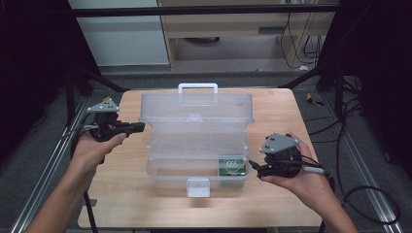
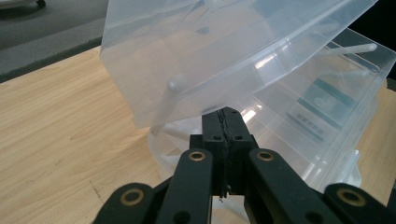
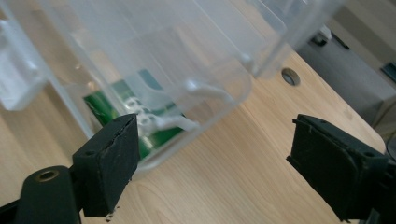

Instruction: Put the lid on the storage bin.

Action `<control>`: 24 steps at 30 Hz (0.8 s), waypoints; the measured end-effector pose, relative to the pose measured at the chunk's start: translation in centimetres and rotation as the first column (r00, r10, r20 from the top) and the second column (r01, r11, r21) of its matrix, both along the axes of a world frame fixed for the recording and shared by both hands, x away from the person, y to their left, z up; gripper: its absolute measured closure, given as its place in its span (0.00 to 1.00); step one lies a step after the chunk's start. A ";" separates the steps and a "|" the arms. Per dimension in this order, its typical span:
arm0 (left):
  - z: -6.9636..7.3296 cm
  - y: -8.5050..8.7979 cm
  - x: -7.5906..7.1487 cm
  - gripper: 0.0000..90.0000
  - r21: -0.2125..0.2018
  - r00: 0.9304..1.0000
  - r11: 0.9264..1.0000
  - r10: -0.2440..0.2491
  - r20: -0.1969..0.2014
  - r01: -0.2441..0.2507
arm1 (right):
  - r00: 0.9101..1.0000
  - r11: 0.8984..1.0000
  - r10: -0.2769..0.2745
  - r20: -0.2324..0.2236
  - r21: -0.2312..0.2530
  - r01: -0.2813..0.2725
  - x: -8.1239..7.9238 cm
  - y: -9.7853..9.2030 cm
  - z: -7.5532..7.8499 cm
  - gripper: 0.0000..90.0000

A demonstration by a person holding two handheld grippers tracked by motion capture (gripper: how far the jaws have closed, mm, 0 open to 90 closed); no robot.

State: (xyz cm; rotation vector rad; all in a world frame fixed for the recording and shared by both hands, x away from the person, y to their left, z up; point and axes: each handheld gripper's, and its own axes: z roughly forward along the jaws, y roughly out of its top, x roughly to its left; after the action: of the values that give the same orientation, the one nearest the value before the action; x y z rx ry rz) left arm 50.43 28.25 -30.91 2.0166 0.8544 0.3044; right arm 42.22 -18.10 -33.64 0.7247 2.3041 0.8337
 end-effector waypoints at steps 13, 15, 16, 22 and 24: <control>-1.2 0.1 -1.7 0.99 0.030 1.000 0.999 -0.029 0.006 0.029 | 0.980 0.981 -0.194 -0.047 0.014 0.195 2.7 -3.7 -2.6 0.15; -1.5 0.0 -2.0 0.99 0.037 0.999 0.999 -0.037 0.011 0.036 | 0.975 0.976 -0.217 -0.049 0.016 0.218 3.1 -4.1 -3.0 0.15; -1.7 0.0 -2.1 0.99 0.039 0.999 0.999 -0.038 0.009 0.038 | 0.970 0.971 -0.238 -0.041 0.010 0.239 3.5 -4.7 -3.7 0.15; -3.0 0.1 -2.7 1.00 0.061 0.999 0.997 -0.044 0.008 0.044 | 0.961 0.961 -0.276 -0.035 0.014 0.276 4.1 -5.9 -5.2 0.16; -3.5 0.1 -2.9 1.00 0.067 0.999 0.997 -0.049 0.003 0.049 | 0.958 0.959 -0.283 -0.044 0.021 0.284 4.2 -6.3 -5.8 0.16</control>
State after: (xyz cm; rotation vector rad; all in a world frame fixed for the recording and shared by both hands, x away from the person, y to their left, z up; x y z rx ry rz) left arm 47.56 28.33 -34.43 2.0945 0.8007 0.3131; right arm 46.45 -24.38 -39.41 1.0630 2.1579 0.7231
